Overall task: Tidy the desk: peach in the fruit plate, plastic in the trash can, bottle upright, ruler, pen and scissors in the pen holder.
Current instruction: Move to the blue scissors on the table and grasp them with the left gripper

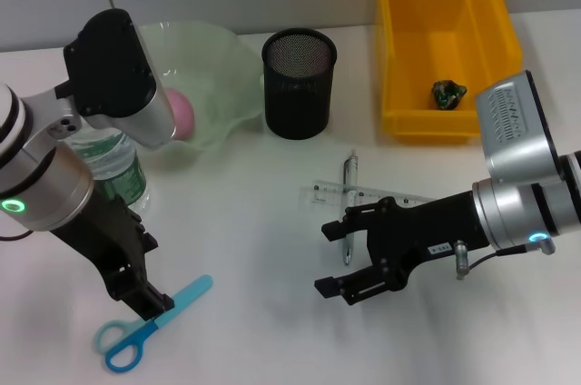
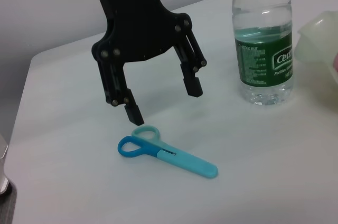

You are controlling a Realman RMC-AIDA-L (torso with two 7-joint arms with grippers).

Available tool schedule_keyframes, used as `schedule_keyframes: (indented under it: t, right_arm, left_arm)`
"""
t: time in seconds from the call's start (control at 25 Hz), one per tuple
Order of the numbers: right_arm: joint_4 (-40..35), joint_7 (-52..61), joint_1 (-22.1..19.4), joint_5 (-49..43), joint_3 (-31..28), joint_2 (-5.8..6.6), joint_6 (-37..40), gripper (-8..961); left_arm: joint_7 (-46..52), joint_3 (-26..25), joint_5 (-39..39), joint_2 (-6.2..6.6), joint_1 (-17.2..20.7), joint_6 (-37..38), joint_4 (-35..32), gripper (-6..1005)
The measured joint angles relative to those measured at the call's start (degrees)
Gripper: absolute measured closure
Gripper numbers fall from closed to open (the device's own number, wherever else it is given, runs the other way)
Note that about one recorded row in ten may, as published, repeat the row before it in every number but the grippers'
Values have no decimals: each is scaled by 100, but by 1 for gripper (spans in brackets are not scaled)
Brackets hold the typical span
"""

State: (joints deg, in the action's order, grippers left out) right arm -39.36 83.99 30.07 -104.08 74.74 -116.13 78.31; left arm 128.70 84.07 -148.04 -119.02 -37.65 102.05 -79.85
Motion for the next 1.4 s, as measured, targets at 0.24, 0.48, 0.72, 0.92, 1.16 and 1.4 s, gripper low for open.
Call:
schedule_keyframes:
  t: [0.24, 0.48, 0.72, 0.92, 1.16, 1.4]
  right_arm:
    - [3, 2, 1, -36, -32, -11, -1, 124]
    - [8, 9, -28, -68, -99, -39, -17, 124]
    - [8, 74, -49, -69, -109, -43, -18, 124]
    - [-2, 74, -48, -78, -109, -42, -17, 124]
    - [5, 74, -44, -78, -109, -40, -9, 124]
    - [10, 74, -49, -79, -109, -43, -13, 124]
  left_arm:
    - [233, 95, -42, -7, -37, 33, 157, 187]
    - [434, 303, -192, -7, -75, 47, 210, 187]
    - [643, 429, -179, -7, -135, -8, 363, 187]
    - [725, 414, -96, -7, -170, -127, 516, 187]
    - [804, 385, -88, -7, -235, -157, 714, 187]
    - [809, 383, -78, -7, -239, -168, 735, 188]
